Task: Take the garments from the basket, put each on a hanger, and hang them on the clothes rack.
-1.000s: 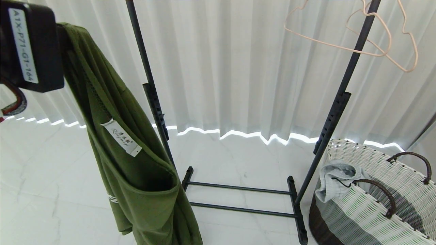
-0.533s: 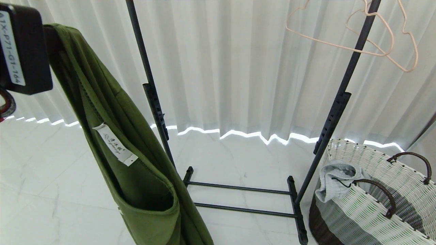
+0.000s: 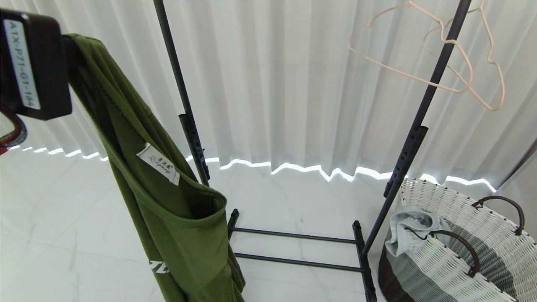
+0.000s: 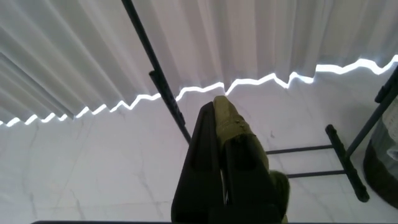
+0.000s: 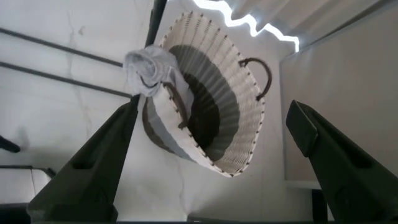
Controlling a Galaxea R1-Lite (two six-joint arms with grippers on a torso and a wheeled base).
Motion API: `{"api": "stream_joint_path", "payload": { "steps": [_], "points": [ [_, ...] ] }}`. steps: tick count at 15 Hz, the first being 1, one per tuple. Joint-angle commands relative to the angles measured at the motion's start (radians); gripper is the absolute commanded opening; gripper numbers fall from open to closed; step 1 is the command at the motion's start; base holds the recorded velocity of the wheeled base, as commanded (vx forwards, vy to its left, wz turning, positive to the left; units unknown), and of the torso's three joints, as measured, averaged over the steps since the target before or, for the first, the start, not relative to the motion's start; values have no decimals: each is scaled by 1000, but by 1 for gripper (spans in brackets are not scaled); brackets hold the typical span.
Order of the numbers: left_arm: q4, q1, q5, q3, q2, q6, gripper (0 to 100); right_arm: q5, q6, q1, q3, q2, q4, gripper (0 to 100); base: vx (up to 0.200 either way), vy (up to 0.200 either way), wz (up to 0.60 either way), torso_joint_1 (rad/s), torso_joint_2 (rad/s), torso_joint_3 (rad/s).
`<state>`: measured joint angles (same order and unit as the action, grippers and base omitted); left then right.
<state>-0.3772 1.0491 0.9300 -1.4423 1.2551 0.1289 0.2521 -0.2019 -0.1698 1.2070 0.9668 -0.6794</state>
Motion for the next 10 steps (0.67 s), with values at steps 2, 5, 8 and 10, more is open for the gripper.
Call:
{"api": "stream_joint_path", "payload": {
  "steps": [2, 5, 8, 10],
  "points": [
    [0, 0, 0, 40, -22, 28, 0, 1, 2, 0, 0, 0, 0, 100, 0, 0, 0, 163, -515, -286],
    [0, 2, 0, 48, -31, 43, 0, 4, 32, 0, 0, 0, 4, 100, 0, 0, 0, 180, -466, -287],
    [0, 3, -2, 54, -31, 109, 0, 3, 47, 0, 0, 1, 32, 100, 0, 0, 0, 186, -463, -276],
    [0, 3, -3, 60, -29, 121, 0, 4, 52, 0, 0, 1, 35, 100, 0, 0, 0, 208, -483, -283]
  ]
}}
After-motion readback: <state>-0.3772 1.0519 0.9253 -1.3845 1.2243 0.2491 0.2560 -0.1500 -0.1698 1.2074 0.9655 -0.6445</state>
